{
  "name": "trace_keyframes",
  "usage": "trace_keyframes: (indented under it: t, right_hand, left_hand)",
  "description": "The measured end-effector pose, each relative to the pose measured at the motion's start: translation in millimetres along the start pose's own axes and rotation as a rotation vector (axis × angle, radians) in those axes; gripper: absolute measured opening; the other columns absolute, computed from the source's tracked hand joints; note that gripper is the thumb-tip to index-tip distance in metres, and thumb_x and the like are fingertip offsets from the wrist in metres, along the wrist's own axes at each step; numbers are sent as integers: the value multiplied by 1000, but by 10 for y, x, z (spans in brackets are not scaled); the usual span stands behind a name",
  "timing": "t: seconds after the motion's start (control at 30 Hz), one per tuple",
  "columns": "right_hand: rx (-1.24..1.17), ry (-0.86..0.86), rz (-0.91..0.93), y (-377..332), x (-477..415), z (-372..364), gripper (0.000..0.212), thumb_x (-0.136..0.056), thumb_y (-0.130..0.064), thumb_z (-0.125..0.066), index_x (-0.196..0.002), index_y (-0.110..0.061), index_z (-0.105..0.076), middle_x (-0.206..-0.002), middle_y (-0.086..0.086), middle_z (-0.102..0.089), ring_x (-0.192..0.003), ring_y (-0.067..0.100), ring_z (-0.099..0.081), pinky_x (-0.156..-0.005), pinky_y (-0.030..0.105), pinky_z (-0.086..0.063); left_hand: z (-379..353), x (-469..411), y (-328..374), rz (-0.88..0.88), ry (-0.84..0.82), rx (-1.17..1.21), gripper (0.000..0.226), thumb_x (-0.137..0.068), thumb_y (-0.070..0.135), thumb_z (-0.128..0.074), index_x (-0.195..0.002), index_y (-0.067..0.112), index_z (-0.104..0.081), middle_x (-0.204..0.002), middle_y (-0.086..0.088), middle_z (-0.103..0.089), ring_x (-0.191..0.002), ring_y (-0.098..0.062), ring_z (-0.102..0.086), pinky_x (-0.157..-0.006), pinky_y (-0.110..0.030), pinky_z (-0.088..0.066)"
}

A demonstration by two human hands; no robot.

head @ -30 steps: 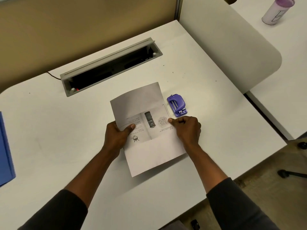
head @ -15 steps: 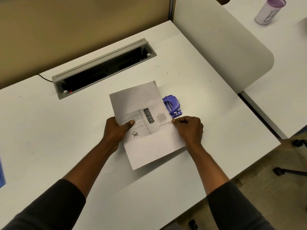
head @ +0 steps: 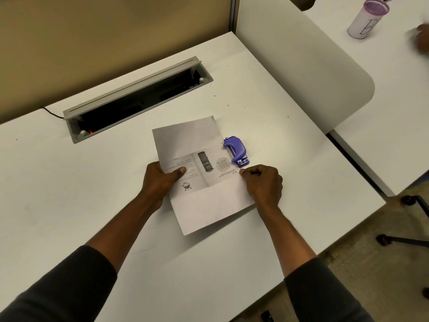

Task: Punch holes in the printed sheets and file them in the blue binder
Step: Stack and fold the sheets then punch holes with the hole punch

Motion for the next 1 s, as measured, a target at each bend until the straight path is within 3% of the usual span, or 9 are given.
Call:
trace_keyframes:
  t: [0.1, 0.2, 0.37, 0.57, 0.8, 0.87, 1.0]
  right_hand:
    - [103, 97, 65, -78, -24, 124, 10, -86, -32, -72, -83, -23, -77, -88, 1, -77, -86, 30, -68, -72, 31, -49]
    - [60, 145, 180, -188, -111, 197, 9, -87, -28, -72, -94, -22, -76, -96, 0, -76, -87, 24, -67, -75, 27, -44]
    - [-123, 31, 377, -379, -352, 119, 36, -89, -37, -80, -119, -20, -69, -104, 0, -73, -86, 14, -69, -80, 26, -52]
    - [-132, -45, 443, -558, -518, 43, 36, -92, -40, -77, -123, -23, -70, -94, -3, -74, -81, 8, -67, -66, 14, -47]
    - [-71, -89, 450, -513, -608, -71, 16, -93, -33, -76, -105, -22, -77, -89, -2, -77, -85, 16, -72, -80, 37, -61]
    - [-43, -99, 415, -501, -666, -75, 20, -92, -41, -75, -98, -22, -77, -89, -5, -76, -87, 17, -73, -80, 37, -60]
    - [52, -3, 362, -647, -847, 1, 54, -91, -71, -59, -99, -20, -72, -91, -2, -78, -88, 22, -71, -80, 35, -54]
  left_hand:
    - [-23, -13, 22, -11, -6, -13, 29, -85, 12, -87, -111, 7, -75, -101, -7, -81, -86, -25, -81, -79, -40, -65]
    - [-46, -25, 41, -27, -9, -25, 22, -85, 13, -87, -103, 14, -75, -98, -3, -80, -81, -19, -80, -75, -35, -65]
    - [-79, -55, 80, -56, -16, -45, 20, -86, 14, -86, -100, 19, -74, -93, 5, -79, -72, -7, -79, -64, -22, -63]
    - [-115, -101, 93, -57, -18, -36, 21, -84, 13, -87, -102, 17, -77, -95, 4, -81, -82, -14, -80, -74, -32, -65]
    - [-163, -107, 54, -28, -15, -31, 21, -84, 14, -87, -102, 17, -77, -95, 3, -82, -82, -17, -81, -74, -34, -65]
    - [-168, -100, 50, -24, -19, -17, 18, -85, 14, -87, -99, 18, -77, -93, 5, -82, -81, -17, -81, -73, -34, -65]
    - [-158, -102, 48, -27, -10, -43, 18, -85, 16, -87, -99, 19, -77, -94, 4, -82, -81, -17, -81, -72, -33, -65]
Point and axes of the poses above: each hand's wrist, its own x-axis away from the middle knuckle, its own z-axis out of the back of the hand, y = z × x, the point moved 6 cm from there along -x, towards the middle knuckle
